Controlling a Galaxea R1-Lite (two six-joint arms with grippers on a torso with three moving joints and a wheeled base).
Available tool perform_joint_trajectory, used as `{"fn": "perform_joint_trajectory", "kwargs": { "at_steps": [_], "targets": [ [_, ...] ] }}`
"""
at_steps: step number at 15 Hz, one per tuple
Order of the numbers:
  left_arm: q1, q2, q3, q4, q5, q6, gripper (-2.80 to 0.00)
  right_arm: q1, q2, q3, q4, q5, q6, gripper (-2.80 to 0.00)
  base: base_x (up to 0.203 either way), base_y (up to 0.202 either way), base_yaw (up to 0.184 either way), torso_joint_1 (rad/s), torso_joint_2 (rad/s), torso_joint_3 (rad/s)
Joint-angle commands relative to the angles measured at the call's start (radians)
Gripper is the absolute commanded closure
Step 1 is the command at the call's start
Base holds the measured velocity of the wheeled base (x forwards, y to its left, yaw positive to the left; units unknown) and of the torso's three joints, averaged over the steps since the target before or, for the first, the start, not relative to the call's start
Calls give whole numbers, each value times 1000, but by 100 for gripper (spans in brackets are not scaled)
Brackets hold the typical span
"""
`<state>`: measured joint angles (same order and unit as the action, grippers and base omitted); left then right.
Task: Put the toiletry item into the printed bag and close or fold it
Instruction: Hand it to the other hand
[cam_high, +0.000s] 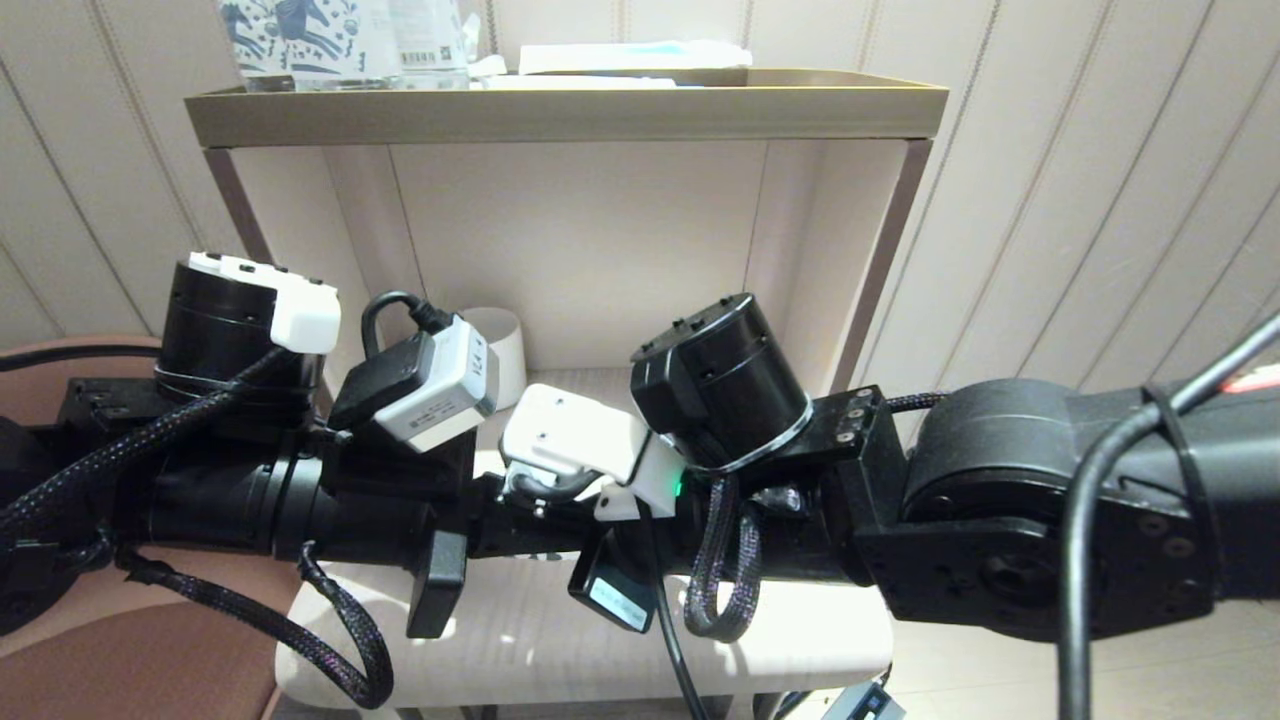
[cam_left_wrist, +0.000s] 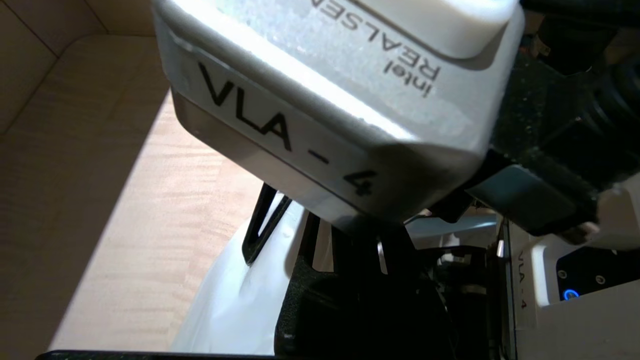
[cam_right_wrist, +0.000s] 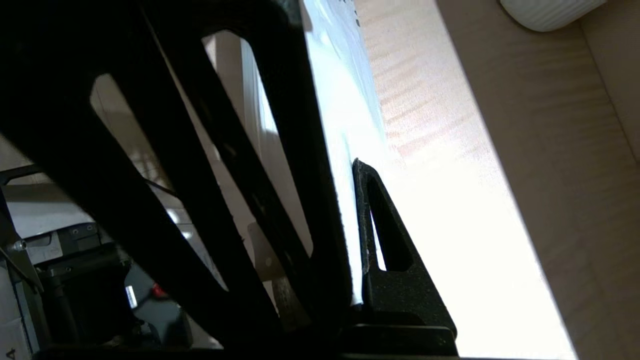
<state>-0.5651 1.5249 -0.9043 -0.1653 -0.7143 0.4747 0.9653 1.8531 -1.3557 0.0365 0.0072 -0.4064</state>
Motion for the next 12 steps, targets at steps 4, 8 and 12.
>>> {"fn": "perform_joint_trajectory", "kwargs": {
  "at_steps": [4, 8, 12],
  "targets": [
    [1, 1, 2, -6, -5, 5, 0, 1, 8, 12, -41, 2, -4, 0, 0, 0, 0, 0, 0, 0],
    [2, 8, 5, -8, 2, 14, 0, 0, 2, 14, -40, 2, -4, 0, 0, 0, 0, 0, 0, 0],
    [22, 33, 10, -74, 5, 11, 0, -5, -25, 29, -38, 2, -5, 0, 0, 0, 0, 0, 0, 0]
  ]
}}
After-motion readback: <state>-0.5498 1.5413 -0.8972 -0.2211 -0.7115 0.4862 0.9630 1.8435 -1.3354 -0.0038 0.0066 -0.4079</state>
